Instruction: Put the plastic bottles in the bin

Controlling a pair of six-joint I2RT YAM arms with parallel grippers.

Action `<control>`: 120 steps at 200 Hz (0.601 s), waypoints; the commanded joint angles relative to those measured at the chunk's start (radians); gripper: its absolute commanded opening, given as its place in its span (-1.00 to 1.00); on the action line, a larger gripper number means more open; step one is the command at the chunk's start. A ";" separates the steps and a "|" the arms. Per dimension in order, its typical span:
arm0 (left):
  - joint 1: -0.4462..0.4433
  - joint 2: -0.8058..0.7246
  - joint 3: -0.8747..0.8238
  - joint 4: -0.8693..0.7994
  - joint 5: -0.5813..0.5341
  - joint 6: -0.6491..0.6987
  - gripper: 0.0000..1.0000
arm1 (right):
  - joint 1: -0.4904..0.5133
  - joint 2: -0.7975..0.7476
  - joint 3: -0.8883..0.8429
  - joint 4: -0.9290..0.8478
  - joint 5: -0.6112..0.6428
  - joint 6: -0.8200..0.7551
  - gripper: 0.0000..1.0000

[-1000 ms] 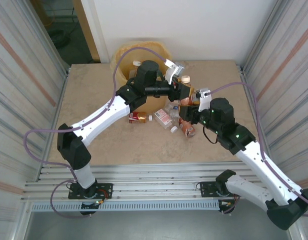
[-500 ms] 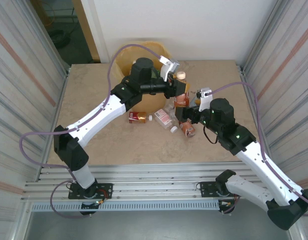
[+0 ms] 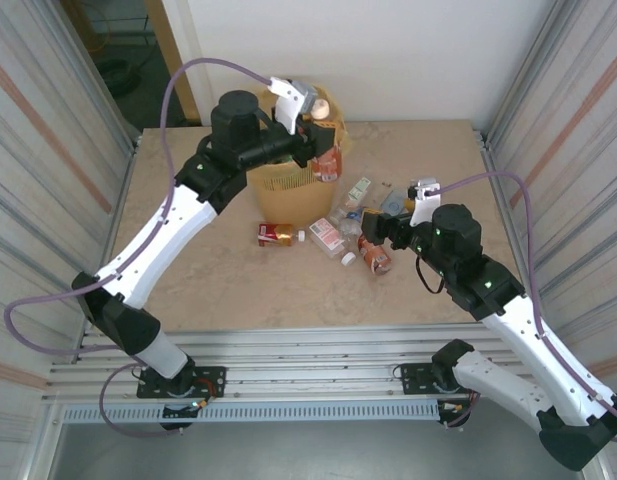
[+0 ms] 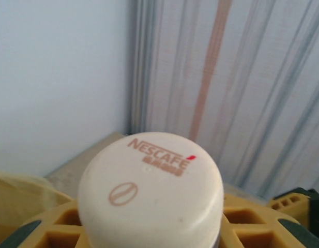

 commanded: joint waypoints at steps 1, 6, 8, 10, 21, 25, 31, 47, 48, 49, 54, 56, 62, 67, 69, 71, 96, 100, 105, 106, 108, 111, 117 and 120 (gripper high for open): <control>0.041 -0.011 0.091 -0.044 -0.105 0.092 -0.85 | 0.006 -0.019 -0.017 -0.012 0.044 0.031 0.95; 0.051 -0.004 0.104 -0.053 -0.118 0.097 -0.84 | 0.006 -0.021 -0.017 -0.015 0.048 0.033 0.95; 0.053 -0.002 0.111 -0.058 -0.121 0.099 -0.84 | 0.006 -0.021 -0.018 -0.016 0.050 0.035 0.95; 0.059 0.001 0.116 -0.063 -0.124 0.100 -0.84 | 0.006 -0.022 -0.017 -0.018 0.052 0.036 0.95; 0.082 0.017 0.148 -0.092 -0.144 0.100 -0.84 | 0.006 -0.025 -0.019 -0.025 0.062 0.041 0.95; 0.091 0.022 0.157 -0.099 -0.149 0.100 -0.84 | 0.006 -0.027 -0.020 -0.026 0.066 0.042 0.95; 0.103 0.030 0.167 -0.109 -0.159 0.100 -0.83 | 0.006 -0.029 -0.022 -0.029 0.072 0.045 0.95; 0.138 0.052 0.187 -0.121 -0.189 0.089 -0.83 | 0.006 -0.038 -0.028 -0.031 0.082 0.052 0.95; 0.140 0.054 0.188 -0.121 -0.190 0.088 -0.84 | 0.005 -0.039 -0.028 -0.031 0.083 0.052 0.95; 0.142 0.055 0.189 -0.122 -0.191 0.086 -0.84 | 0.005 -0.039 -0.029 -0.032 0.084 0.053 0.95; 0.156 0.065 0.198 -0.127 -0.198 0.080 -0.83 | 0.005 -0.042 -0.031 -0.031 0.085 0.055 0.95; 0.161 0.070 0.203 -0.130 -0.199 0.077 -0.84 | 0.006 -0.043 -0.032 -0.032 0.086 0.056 0.95; 0.177 0.082 0.217 -0.141 -0.202 0.066 -0.84 | 0.005 -0.046 -0.033 -0.033 0.087 0.058 0.95; 0.190 0.095 0.230 -0.152 -0.203 0.057 -0.83 | 0.006 -0.049 -0.033 -0.035 0.089 0.061 0.95; 0.195 0.101 0.236 -0.157 -0.203 0.054 -0.84 | 0.006 -0.050 -0.033 -0.035 0.089 0.061 0.95; 0.200 0.106 0.242 -0.162 -0.202 0.050 -0.84 | 0.006 -0.051 -0.034 -0.036 0.089 0.061 0.95; 0.255 0.179 0.310 -0.222 -0.193 0.014 -0.78 | 0.005 -0.060 -0.039 -0.046 0.101 0.068 0.95; 0.262 0.191 0.320 -0.230 -0.190 0.009 -0.77 | 0.006 -0.061 -0.039 -0.047 0.103 0.070 0.95; 0.270 0.206 0.331 -0.241 -0.187 0.003 -0.76 | 0.006 -0.062 -0.040 -0.049 0.104 0.073 0.95; 0.272 0.208 0.334 -0.244 -0.186 0.003 -0.76 | 0.006 -0.062 -0.040 -0.049 0.104 0.073 0.95; 0.275 0.216 0.338 -0.249 -0.185 0.000 -0.76 | 0.005 -0.062 -0.040 -0.049 0.105 0.074 0.95; 0.279 0.225 0.346 -0.256 -0.184 -0.003 -0.74 | 0.006 -0.062 -0.042 -0.050 0.107 0.075 0.95; 0.285 0.242 0.359 -0.269 -0.184 -0.005 -0.72 | 0.006 -0.064 -0.045 -0.051 0.109 0.078 0.95; 0.287 0.251 0.364 -0.275 -0.185 -0.006 -0.72 | 0.006 -0.065 -0.046 -0.051 0.110 0.081 0.95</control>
